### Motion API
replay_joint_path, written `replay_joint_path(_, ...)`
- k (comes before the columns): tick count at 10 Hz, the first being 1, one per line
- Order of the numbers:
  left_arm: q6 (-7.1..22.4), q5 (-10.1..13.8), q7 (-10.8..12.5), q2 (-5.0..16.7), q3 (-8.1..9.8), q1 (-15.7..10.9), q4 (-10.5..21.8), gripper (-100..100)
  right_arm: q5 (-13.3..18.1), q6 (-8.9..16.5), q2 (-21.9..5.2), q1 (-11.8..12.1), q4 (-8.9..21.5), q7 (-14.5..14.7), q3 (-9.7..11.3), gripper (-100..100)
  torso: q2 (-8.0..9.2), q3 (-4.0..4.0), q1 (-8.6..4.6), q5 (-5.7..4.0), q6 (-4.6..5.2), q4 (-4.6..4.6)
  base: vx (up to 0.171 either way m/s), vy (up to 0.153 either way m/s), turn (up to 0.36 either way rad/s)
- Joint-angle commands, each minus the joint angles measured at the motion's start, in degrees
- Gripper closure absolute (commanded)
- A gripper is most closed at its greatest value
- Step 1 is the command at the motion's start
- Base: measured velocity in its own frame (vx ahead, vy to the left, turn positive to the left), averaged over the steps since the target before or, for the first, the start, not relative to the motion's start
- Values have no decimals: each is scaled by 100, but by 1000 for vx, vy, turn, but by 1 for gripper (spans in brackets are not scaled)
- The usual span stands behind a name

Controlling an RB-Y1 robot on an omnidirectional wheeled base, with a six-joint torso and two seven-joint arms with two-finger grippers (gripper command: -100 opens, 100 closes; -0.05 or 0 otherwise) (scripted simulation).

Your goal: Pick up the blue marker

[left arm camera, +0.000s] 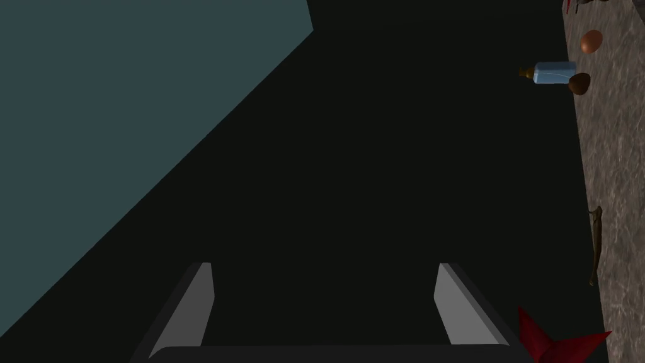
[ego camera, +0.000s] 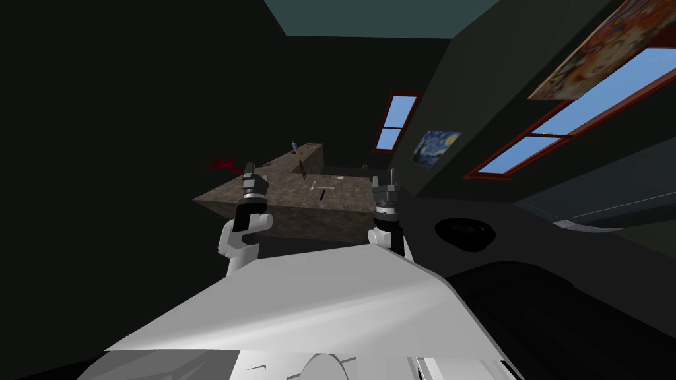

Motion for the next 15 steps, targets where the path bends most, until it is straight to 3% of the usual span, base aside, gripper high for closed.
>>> replay_joint_path(1,286,-21,240,19,167,-286,214,-100,0,0,0,0,0,0,0,0,0,0,0,0,0,0,-103,-55,58)
replay_joint_path(2,332,-21,240,19,167,-450,214,-100,0,0,0,0,0,0,0,0,11,5,-4,0,-1,2,-91,-48,31)
replay_joint_path(3,546,-43,455,45,325,-644,449,-100,0,0,0,0,0,0,0,0,10,6,-3,-1,0,3,-85,-56,56)
replay_joint_path(4,636,-43,455,45,325,-809,449,-100,0,0,0,0,0,0,0,0,9,5,-6,-1,-1,2,-73,-49,35)
replay_joint_path(5,783,-70,678,71,484,-991,698,-100,0,0,0,0,0,0,0,0,5,3,-4,-1,0,1,-71,-48,53)
replay_joint_path(7,949,-70,678,71,484,-1246,698,-100,0,0,0,0,0,0,0,0,3,2,-2,-1,0,1,-52,-28,13)
replay_joint_path(8,1190,-103,907,98,644,-1443,959,-100,0,0,0,0,0,0,0,0,-7,-3,5,1,0,-1,-50,-31,49)
replay_joint_path(9,1269,-103,907,98,644,-1604,959,-100,0,0,0,0,0,0,0,0,-5,-3,3,1,-2,-2,-53,-42,32)
replay_joint_path(10,1503,-142,1142,126,803,-1777,1174,-100,0,0,0,0,0,0,0,0,-6,-3,0,0,0,-1,-63,-55,45)
replay_joint_path(12,1595,-142,1142,126,803,-2032,1233,-100,0,0,0,0,0,0,0,0,-1,0,-5,-1,0,0,-51,-37,8)
replay_joint_path(13,1844,-186,1382,155,959,-2259,1521,-100,0,0,0,0,0,0,0,0,-8,-4,3,0,0,-1,-39,-37,32)
replay_joint_path(14,1923,-186,1382,155,959,-2411,1521,-100,0,0,0,0,0,0,0,0,-9,-5,0,1,-1,-3,-46,-34,29)
replay_joint_path(15,2113,-238,1618,186,1111,-2586,1757,-100,0,0,0,0,0,0,0,0,-8,-5,1,0,-1,-2,-64,-48,23)
